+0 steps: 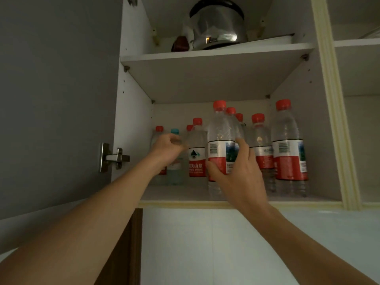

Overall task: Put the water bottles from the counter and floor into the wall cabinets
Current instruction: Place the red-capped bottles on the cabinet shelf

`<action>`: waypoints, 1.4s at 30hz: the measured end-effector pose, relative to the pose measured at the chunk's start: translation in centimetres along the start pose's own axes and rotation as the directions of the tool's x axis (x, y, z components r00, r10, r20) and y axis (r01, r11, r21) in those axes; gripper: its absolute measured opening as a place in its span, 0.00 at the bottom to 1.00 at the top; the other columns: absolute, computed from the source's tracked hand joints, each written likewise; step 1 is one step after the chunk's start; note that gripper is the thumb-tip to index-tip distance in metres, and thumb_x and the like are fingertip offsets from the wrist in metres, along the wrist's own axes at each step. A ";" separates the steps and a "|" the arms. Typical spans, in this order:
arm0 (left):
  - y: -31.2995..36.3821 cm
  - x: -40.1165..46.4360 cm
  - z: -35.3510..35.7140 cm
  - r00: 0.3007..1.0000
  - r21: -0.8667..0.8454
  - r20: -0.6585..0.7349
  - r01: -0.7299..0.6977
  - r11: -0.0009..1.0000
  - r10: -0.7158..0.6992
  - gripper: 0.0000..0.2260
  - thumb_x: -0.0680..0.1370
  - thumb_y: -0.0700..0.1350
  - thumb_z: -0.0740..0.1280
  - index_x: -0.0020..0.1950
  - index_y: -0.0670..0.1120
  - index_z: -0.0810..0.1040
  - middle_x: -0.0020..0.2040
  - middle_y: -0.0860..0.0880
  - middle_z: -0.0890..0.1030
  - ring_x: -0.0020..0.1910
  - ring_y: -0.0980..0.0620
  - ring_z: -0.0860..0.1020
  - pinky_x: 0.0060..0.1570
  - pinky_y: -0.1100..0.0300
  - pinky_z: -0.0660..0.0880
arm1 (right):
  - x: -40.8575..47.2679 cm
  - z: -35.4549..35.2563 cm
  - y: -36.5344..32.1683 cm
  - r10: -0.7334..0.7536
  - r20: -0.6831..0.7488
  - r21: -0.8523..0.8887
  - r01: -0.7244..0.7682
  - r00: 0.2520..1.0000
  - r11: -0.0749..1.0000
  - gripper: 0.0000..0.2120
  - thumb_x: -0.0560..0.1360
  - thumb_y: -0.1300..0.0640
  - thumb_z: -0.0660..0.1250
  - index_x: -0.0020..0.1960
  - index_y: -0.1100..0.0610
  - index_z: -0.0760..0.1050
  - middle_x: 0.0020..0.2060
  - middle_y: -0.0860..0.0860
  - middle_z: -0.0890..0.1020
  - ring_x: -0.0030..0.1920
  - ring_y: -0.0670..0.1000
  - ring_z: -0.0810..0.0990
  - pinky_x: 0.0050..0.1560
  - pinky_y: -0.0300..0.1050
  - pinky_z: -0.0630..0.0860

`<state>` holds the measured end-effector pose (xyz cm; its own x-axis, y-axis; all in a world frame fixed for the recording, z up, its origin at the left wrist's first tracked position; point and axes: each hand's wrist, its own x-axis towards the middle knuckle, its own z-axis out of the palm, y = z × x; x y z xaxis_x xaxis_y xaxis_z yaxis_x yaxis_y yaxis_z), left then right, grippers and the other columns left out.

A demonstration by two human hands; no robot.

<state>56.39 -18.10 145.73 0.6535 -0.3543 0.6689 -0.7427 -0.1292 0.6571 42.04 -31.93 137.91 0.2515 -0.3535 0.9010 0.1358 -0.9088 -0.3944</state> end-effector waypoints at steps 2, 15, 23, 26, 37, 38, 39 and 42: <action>-0.6 1.4 0.3 0.999 -0.011 0.041 0.031 0.999 -0.030 0.28 0.74 0.49 0.76 0.72 0.47 0.71 0.62 0.49 0.79 0.59 0.50 0.78 0.62 0.49 0.77 | -0.8 0.3 0.4 -0.026 -0.023 -0.013 0.025 0.999 1.000 0.37 0.73 0.35 0.68 0.73 0.43 0.53 0.65 0.48 0.70 0.61 0.51 0.75 0.55 0.56 0.80; -3.6 4.8 3.7 0.897 -0.302 0.430 0.253 0.919 -0.106 0.39 0.73 0.37 0.75 0.78 0.54 0.61 0.55 0.47 0.84 0.55 0.46 0.83 0.55 0.47 0.81 | -0.8 0.6 0.6 -0.027 -0.058 -0.018 0.026 0.998 0.999 0.37 0.72 0.36 0.68 0.74 0.43 0.53 0.65 0.47 0.70 0.60 0.50 0.74 0.54 0.55 0.80; -3.5 4.1 2.8 0.957 -0.133 0.281 0.113 0.985 -0.072 0.31 0.71 0.43 0.79 0.71 0.52 0.70 0.54 0.49 0.83 0.50 0.51 0.83 0.38 0.56 0.82 | -0.8 0.5 0.5 -0.036 -0.052 -0.025 0.034 0.998 0.999 0.38 0.72 0.35 0.68 0.74 0.44 0.53 0.65 0.48 0.70 0.59 0.49 0.73 0.53 0.55 0.79; -4.0 3.7 1.9 0.983 -0.052 0.181 0.042 0.998 -0.032 0.28 0.71 0.42 0.79 0.67 0.54 0.71 0.60 0.47 0.81 0.51 0.54 0.81 0.46 0.55 0.81 | -0.9 0.4 0.4 -0.038 -0.043 -0.025 0.037 0.998 0.999 0.37 0.72 0.35 0.67 0.74 0.45 0.54 0.65 0.48 0.70 0.61 0.52 0.75 0.54 0.56 0.80; -3.5 2.2 -2.4 0.995 0.708 -0.016 -0.056 0.704 0.096 0.58 0.69 0.50 0.80 0.77 0.67 0.34 0.76 0.40 0.53 0.68 0.37 0.68 0.63 0.42 0.74 | -0.9 0.1 0.3 -0.030 -0.019 -0.040 0.030 0.999 0.999 0.38 0.74 0.36 0.67 0.76 0.48 0.53 0.68 0.53 0.69 0.64 0.56 0.74 0.56 0.60 0.80; -3.4 2.2 -2.7 0.993 0.781 -0.002 -0.075 0.620 0.122 0.56 0.70 0.49 0.79 0.78 0.66 0.38 0.79 0.43 0.45 0.73 0.35 0.61 0.65 0.41 0.71 | -1.0 0.1 0.4 -0.035 -0.024 -0.045 0.034 0.999 0.998 0.38 0.75 0.36 0.66 0.76 0.48 0.52 0.68 0.53 0.69 0.64 0.56 0.74 0.56 0.60 0.80; -3.4 2.3 -2.8 0.989 0.839 0.017 -0.093 0.535 0.146 0.53 0.70 0.49 0.79 0.79 0.64 0.41 0.79 0.45 0.39 0.76 0.35 0.55 0.67 0.41 0.69 | -1.0 0.1 0.4 -0.038 -0.026 -0.050 0.036 0.999 0.998 0.38 0.75 0.35 0.66 0.76 0.48 0.52 0.68 0.53 0.69 0.64 0.56 0.74 0.55 0.60 0.80; -3.5 2.6 -2.9 0.987 0.903 0.054 -0.114 0.414 0.154 0.49 0.70 0.56 0.78 0.80 0.61 0.47 0.79 0.45 0.32 0.77 0.35 0.47 0.72 0.38 0.62 | -1.0 0.2 0.5 -0.039 -0.027 -0.066 0.037 0.999 0.997 0.39 0.75 0.35 0.65 0.76 0.48 0.51 0.68 0.54 0.69 0.63 0.56 0.74 0.55 0.58 0.80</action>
<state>61.11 -15.93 146.19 0.5225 -0.4193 0.7424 -0.5142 -0.8495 -0.1179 42.07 -31.93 136.77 0.2202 -0.3234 0.9203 0.0820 -0.9340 -0.3478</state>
